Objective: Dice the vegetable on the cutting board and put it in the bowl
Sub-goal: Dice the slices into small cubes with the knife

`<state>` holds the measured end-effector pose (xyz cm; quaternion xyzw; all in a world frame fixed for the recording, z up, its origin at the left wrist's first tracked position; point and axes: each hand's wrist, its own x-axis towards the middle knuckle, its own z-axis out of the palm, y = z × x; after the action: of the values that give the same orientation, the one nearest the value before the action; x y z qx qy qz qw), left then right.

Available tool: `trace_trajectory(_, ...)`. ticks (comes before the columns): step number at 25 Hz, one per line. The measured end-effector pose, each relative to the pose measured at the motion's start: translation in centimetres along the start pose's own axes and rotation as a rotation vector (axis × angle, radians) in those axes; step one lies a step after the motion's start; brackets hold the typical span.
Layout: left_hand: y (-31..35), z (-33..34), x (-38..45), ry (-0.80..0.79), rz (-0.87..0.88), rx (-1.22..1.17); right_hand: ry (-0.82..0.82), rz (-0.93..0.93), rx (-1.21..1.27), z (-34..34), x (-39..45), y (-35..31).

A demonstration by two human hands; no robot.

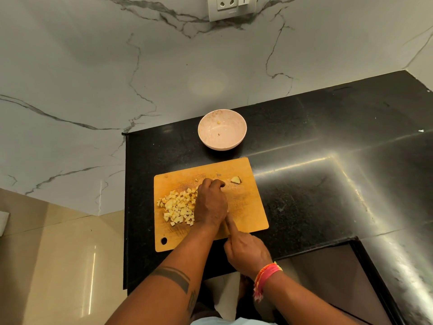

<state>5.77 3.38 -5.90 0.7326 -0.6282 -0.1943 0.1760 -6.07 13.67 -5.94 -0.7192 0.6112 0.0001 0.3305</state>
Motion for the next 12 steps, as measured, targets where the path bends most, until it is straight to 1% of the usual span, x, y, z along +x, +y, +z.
trace_trajectory(4,0.3,0.3,1.7,-0.024,0.035,0.028,0.127,0.038,0.049,-1.1,0.4,0.7)
trace_trajectory(6,1.6,1.0,2.7,-0.073,0.082,0.009,0.153,0.073,0.068,-2.1,0.2,2.0)
trace_trajectory(9,2.8,2.0,3.8,-0.125,0.158,0.065,0.182,0.112,0.086,-3.0,-0.1,3.4)
trace_trajectory(10,2.8,2.3,4.1,-0.131,0.165,0.078,0.188,0.119,0.090,-3.2,-0.1,3.7)
trace_trajectory(12,2.5,2.6,4.6,-0.154,0.121,0.050,0.193,0.127,0.112,-3.3,-0.1,4.2)
